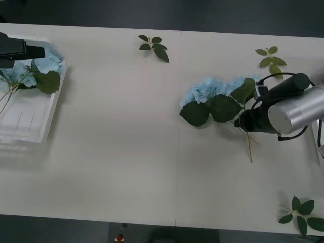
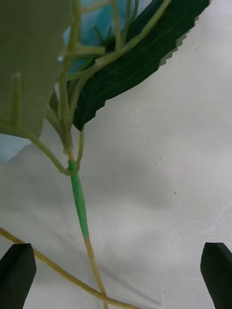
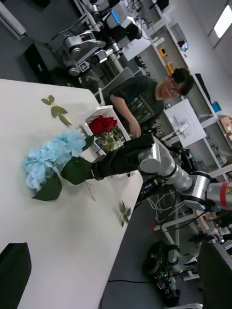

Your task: Put the red flowers into the right box and the blue flowers into the left box

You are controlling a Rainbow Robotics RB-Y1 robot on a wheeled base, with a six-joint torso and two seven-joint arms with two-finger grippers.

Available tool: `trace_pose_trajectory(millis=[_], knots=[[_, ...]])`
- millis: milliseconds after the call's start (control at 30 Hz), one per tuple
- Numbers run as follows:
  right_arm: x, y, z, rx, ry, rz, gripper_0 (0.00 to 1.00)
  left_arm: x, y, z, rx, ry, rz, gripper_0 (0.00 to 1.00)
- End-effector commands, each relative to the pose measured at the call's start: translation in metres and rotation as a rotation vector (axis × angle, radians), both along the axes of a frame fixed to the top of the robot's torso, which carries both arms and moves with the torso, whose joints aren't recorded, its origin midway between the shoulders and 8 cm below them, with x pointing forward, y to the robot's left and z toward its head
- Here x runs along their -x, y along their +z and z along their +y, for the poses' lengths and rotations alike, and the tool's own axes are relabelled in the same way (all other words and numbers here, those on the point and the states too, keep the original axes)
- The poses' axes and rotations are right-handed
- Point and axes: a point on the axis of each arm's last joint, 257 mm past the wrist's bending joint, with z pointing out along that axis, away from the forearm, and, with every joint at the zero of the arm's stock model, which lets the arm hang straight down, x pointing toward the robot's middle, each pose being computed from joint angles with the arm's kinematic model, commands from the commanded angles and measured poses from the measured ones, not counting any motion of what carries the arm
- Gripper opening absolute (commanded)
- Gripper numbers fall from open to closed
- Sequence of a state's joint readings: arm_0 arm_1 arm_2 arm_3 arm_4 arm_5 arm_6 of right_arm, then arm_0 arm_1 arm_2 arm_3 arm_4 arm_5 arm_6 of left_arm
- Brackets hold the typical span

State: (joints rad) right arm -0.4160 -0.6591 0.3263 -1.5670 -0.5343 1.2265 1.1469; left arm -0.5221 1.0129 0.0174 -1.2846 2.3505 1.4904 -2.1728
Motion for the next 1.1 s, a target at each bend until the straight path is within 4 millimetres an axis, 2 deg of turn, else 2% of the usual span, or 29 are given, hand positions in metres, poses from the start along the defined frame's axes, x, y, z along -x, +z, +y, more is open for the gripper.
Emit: trace_pose_trajectory(millis=[33,233,367,633,667,700,733,767,800,833,900,1100], knots=[[-0.014,0.019,0.004,-0.017,-0.026,-0.056,1.00,0.003,0.006,-0.023,-0.003,-0.010,-0.014,1.00],[-0.019,0.011,-0.004,-0.028,-0.043,-0.067,1.00,0.017,-0.004,-0.058,0.017,0.006,-0.013,1.00],[-0.023,0.007,-0.001,-0.044,-0.038,-0.078,1.00,0.029,-0.011,-0.080,0.033,0.014,-0.003,1.00],[-0.026,0.007,0.006,-0.058,-0.024,-0.091,1.00,0.050,-0.026,-0.109,0.113,0.039,0.051,1.00],[-0.026,0.006,0.007,-0.050,-0.018,-0.094,0.93,0.055,-0.029,-0.113,0.126,0.033,0.057,1.00],[-0.026,0.006,0.007,-0.045,-0.014,-0.095,0.81,0.056,-0.033,-0.115,0.128,0.033,0.060,1.00],[-0.025,0.004,0.007,-0.038,-0.010,-0.096,0.58,0.058,-0.038,-0.118,0.126,0.035,0.059,1.00],[-0.025,0.002,0.007,-0.022,-0.001,-0.096,0.38,0.058,-0.042,-0.122,0.125,0.040,0.053,1.00],[-0.025,0.002,0.007,-0.012,0.002,-0.098,0.30,0.058,-0.045,-0.124,0.124,0.045,0.051,1.00],[-0.024,0.000,0.005,0.004,0.007,-0.096,0.17,0.057,-0.048,-0.128,0.127,0.055,0.041,1.00],[-0.024,-0.003,0.005,0.036,0.019,-0.098,0.02,0.055,-0.053,-0.135,0.136,0.080,0.028,1.00],[-0.022,-0.005,0.006,0.042,0.029,-0.093,0.00,0.047,-0.067,-0.151,0.155,0.155,-0.015,1.00]])
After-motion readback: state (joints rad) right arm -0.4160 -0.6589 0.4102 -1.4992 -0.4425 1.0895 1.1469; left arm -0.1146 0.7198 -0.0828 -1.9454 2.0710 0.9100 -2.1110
